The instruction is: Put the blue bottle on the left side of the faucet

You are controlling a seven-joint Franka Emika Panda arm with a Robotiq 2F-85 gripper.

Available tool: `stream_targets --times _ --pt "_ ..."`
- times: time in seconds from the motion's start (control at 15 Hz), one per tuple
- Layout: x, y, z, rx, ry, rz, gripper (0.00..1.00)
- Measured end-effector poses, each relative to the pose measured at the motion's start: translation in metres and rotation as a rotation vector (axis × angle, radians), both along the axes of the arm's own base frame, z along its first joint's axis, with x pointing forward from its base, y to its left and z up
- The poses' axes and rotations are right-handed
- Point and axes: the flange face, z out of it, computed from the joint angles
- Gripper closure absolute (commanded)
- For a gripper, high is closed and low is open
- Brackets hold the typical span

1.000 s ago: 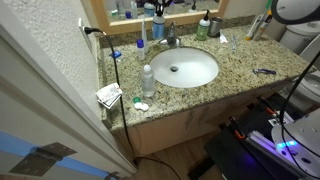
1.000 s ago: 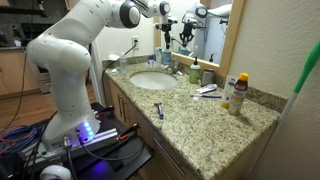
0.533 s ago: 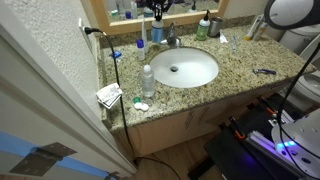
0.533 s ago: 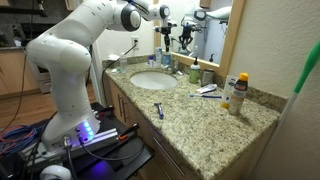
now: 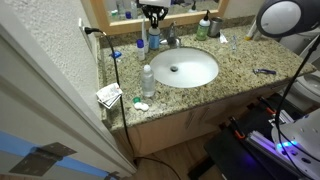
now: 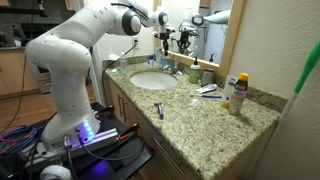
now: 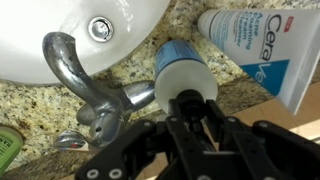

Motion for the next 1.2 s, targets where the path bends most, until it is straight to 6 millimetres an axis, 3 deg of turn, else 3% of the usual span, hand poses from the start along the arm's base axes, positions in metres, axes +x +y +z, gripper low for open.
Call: stream_targets --times 0.13,0.2,0.33,0.67,0.93,1.2 --pt "0.001 0.0 0.0 0.0 -0.011 0.0 0.93" --pt "0.002 -0.001 0.0 0.0 -0.015 -0.001 0.45" --pt "0.003 -0.002 0.0 -0.001 -0.018 -0.004 0.38" --pt "0.003 0.001 0.013 0.011 -0.052 0.0 0.02" --pt "-0.003 0.002 0.065 0.03 -0.112 0.007 0.0" --pt "-0.023 -0.004 0.124 0.043 -0.094 0.038 0.0"
